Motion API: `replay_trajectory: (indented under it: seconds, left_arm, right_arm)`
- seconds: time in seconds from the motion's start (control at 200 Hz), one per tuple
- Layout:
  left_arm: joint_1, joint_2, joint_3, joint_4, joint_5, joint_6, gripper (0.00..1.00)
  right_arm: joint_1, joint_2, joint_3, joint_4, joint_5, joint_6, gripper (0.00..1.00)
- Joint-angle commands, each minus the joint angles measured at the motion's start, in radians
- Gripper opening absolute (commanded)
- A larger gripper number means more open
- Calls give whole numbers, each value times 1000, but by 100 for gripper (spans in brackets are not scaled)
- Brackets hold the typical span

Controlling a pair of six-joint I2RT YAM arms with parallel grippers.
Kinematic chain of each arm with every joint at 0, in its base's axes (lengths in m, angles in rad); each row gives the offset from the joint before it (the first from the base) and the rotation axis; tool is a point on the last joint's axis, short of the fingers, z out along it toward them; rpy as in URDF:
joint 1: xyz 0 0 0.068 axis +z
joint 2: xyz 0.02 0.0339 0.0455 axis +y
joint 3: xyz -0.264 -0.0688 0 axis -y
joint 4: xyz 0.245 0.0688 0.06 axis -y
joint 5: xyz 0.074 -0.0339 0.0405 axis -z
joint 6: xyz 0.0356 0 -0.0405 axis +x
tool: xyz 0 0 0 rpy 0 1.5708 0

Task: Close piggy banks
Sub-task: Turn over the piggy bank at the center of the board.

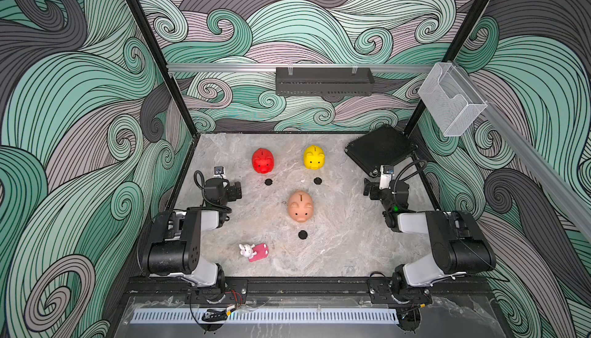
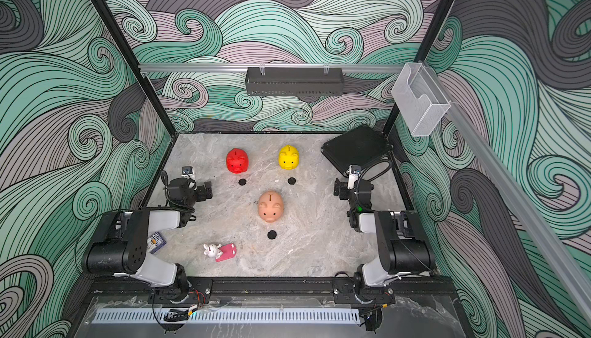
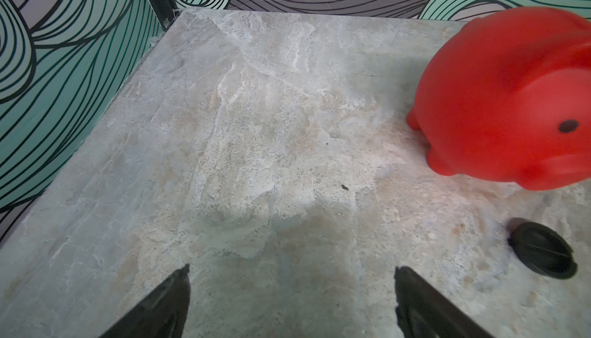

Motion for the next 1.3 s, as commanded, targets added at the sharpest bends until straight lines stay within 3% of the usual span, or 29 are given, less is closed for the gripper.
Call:
replay_trajectory:
  seconds: [0.0, 0.265, 0.375, 0.46, 0.565, 0.72, 0.896, 1.001, 1.166, 1.296]
  left_arm:
    - [-5, 12, 38, 27, -7, -14, 99]
    - [-5, 12, 34, 36, -5, -12, 98]
    - [-21, -17, 44, 36, -136, -20, 99]
    - [-20, -79, 159, -216, -161, -32, 98]
    - [-20, -137, 349, -598, -179, -139, 99]
    - [-19, -249, 402, -707, -149, -319, 99]
    - [-26, -305, 566, -1057, 162, -446, 99]
    - [-60, -317, 620, -1284, 253, -537, 96]
    - [-221, -421, 557, -1424, 376, -678, 96]
    - [-383, -492, 523, -1425, 431, -825, 96]
  right_arm:
    - [0, -2, 8, 14, 9, -5, 99]
    - [0, -1, 14, 2, 8, -5, 99]
    - [1, -16, 21, -17, -1, -7, 99]
    - [2, -71, 96, -195, -3, -10, 99]
    - [9, -145, 156, -345, 15, -9, 99]
    - [22, -305, 220, -563, 69, 165, 99]
    - [80, -435, 314, -897, 124, 401, 95]
    - [126, -492, 361, -1110, 124, 561, 92]
    - [232, -592, 401, -1366, 52, 698, 92]
    - [288, -717, 397, -1528, -45, 775, 89]
